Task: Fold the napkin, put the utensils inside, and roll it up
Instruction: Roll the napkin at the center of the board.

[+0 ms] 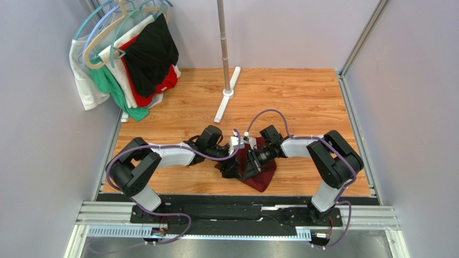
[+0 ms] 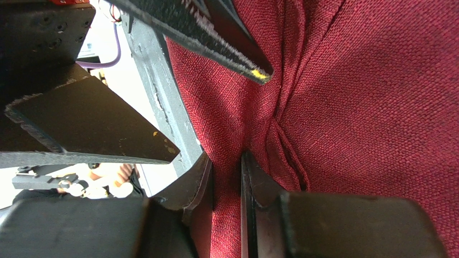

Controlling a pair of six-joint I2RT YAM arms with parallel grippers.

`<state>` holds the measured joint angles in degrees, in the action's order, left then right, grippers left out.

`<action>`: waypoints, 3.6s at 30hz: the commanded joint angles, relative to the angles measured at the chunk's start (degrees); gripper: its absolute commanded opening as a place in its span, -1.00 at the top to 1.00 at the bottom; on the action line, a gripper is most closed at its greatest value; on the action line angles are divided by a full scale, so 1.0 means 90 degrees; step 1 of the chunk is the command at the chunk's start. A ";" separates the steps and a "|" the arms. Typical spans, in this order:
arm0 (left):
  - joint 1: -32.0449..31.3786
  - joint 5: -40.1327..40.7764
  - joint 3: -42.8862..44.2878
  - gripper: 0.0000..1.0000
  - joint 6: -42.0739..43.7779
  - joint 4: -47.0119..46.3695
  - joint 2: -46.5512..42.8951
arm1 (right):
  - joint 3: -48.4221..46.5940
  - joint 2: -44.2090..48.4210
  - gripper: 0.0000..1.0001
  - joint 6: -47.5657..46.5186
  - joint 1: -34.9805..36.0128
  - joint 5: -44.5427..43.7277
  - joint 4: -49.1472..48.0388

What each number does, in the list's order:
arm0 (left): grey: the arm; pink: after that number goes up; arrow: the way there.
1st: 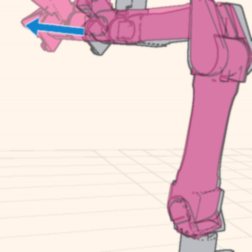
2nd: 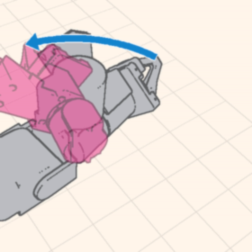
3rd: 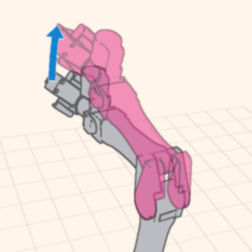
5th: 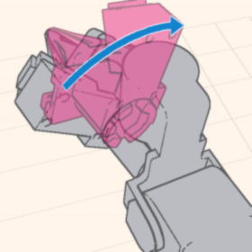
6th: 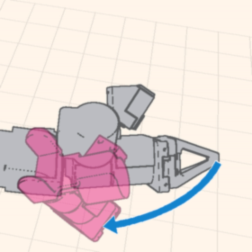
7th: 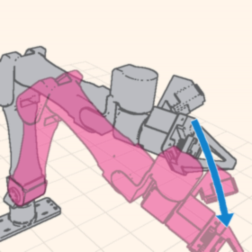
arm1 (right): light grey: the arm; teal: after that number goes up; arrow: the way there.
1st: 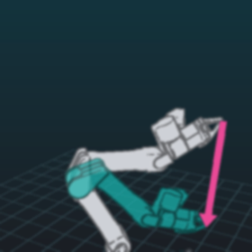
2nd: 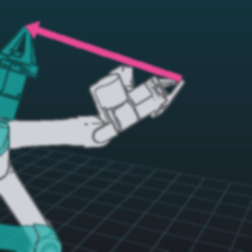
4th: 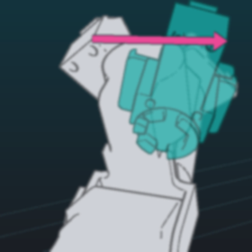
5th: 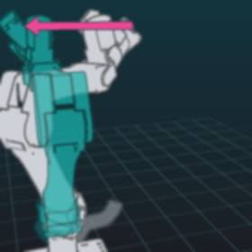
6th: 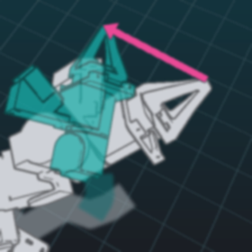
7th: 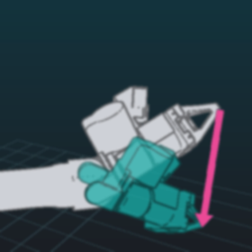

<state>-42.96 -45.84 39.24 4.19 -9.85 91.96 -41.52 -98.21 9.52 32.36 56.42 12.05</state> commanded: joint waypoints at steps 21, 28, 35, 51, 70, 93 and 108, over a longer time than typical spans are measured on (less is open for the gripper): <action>-0.0295 0.0787 0.0747 0.29 0.0648 0.1240 0.0612 | -0.0231 -0.0152 0.98 -0.0228 -0.0353 0.0157 0.0135; -0.0305 0.0631 0.0952 0.53 0.0687 0.1504 0.0866 | -0.0075 0.0589 -0.19 0.0152 -0.0460 -0.0477 0.0262; -0.0295 0.0514 0.1098 0.58 0.0697 0.1670 0.1051 | 0.0286 0.2463 -0.46 0.0934 -0.0802 -0.2115 0.0827; 0.0017 -0.0209 0.1694 0.61 0.0824 0.2703 0.1588 | 0.1195 0.6655 -0.46 0.1013 0.0777 -0.5300 0.1171; 0.0193 -0.0726 0.2739 0.65 0.1107 0.4277 0.2165 | 0.0619 0.3804 -0.46 -0.0218 0.3612 -0.7812 0.0477; 0.0271 -0.0804 0.2925 0.67 0.1049 0.4454 0.2204 | 0.0785 0.2690 0.55 0.0153 0.3270 -0.6767 0.0155; 0.1062 -0.0795 0.2485 -0.75 -0.0133 0.3008 0.1227 | 0.1000 0.2505 1.00 0.0349 0.2791 -0.5918 -0.0099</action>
<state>-35.22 -53.17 61.21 5.54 22.00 105.84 -33.58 -73.47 11.31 57.93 -0.01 12.25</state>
